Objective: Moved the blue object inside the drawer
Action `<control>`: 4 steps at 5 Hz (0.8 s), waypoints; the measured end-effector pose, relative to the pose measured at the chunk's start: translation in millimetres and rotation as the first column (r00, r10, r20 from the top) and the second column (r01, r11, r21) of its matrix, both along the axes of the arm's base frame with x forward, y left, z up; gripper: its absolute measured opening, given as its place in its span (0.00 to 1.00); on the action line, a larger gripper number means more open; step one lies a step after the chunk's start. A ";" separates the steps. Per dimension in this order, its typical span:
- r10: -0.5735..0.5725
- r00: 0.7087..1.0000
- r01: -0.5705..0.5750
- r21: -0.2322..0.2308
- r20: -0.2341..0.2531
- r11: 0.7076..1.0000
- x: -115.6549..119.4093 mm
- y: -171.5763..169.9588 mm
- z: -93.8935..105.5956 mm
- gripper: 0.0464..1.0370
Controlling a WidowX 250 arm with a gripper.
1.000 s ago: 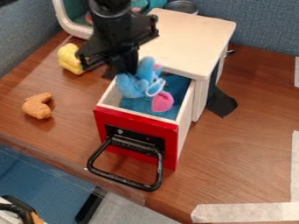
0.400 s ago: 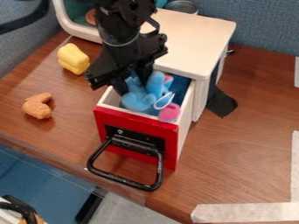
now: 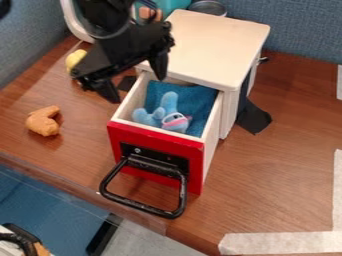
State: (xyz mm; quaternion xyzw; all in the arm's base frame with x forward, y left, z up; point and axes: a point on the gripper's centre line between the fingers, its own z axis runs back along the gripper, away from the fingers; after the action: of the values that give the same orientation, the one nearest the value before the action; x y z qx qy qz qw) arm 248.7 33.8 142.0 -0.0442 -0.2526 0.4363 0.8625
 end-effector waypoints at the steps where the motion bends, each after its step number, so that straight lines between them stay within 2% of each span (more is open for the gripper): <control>1: -0.030 0.999 0.030 0.002 -0.014 1.000 -14.1 7.9 10.3 0.97; 2: -0.078 0.991 0.083 0.041 -0.105 0.996 -30.9 18.5 17.6 0.96; 3: -0.117 0.986 0.129 0.101 -0.117 0.986 -44.4 17.1 20.6 0.96; 4: -0.196 0.971 0.215 0.149 -0.136 0.965 -55.9 6.0 15.7 0.96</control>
State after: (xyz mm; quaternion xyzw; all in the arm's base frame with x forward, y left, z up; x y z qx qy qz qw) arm 192.7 39.8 157.8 0.0266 -0.2288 0.3241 0.9175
